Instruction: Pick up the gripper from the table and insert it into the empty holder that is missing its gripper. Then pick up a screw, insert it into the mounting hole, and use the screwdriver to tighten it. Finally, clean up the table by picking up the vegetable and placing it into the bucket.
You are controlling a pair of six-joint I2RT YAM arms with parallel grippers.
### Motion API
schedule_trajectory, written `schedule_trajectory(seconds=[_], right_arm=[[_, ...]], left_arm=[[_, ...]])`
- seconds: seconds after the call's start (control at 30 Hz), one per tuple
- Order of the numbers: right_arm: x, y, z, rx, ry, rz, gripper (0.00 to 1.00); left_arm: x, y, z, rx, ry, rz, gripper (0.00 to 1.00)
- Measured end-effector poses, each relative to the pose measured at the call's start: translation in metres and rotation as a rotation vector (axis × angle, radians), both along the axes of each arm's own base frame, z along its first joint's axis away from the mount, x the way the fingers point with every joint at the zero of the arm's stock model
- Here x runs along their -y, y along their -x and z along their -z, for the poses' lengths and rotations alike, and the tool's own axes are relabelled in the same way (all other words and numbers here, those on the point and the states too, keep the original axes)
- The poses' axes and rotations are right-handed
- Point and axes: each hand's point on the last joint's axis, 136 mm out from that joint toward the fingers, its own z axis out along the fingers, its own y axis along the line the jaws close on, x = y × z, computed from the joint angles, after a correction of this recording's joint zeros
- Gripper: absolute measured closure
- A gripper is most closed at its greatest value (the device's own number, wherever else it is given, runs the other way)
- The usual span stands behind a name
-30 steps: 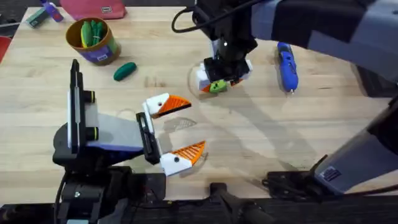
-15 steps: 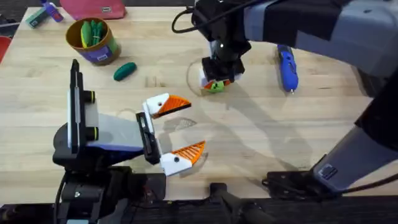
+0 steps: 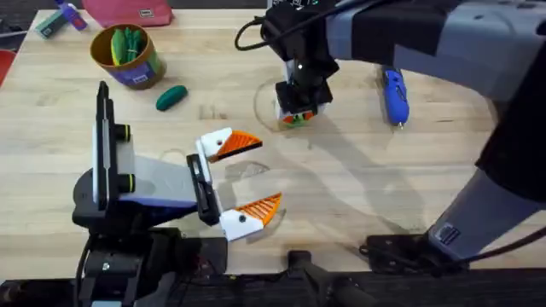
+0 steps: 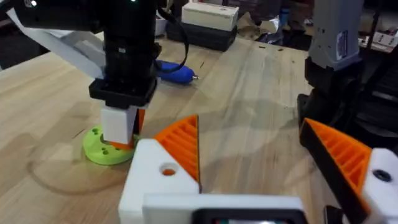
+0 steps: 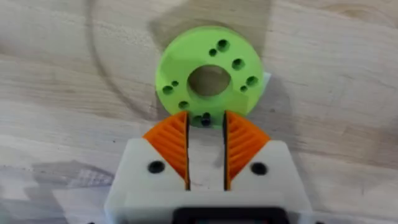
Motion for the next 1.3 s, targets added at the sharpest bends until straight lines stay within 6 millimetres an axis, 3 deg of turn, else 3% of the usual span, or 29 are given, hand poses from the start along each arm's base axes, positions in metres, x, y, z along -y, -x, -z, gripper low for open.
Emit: schedule_trajectory(seconds=[0.53, 0.73, 1.13, 1.3], right_arm=[[-0.002, -0.005, -0.001, 0.021, -0.006, 0.002, 0.869], [-0.001, -0.006, -0.001, 0.026, -0.003, 0.003, 0.988], [0.0, -0.005, -0.002, 0.019, 0.004, 0.006, 0.995], [0.002, -0.002, -0.017, 0.001, 0.017, 0.005, 0.995]], left_arm=[[0.0, 0.0, 0.0, 0.0, 0.0, 0.0, 0.015], [0.0, 0.0, 0.0, 0.0, 0.0, 0.0, 0.014], [0.0, 0.0, 0.0, 0.0, 0.0, 0.0, 0.014], [0.0, 0.0, 0.0, 0.0, 0.0, 0.0, 0.014]])
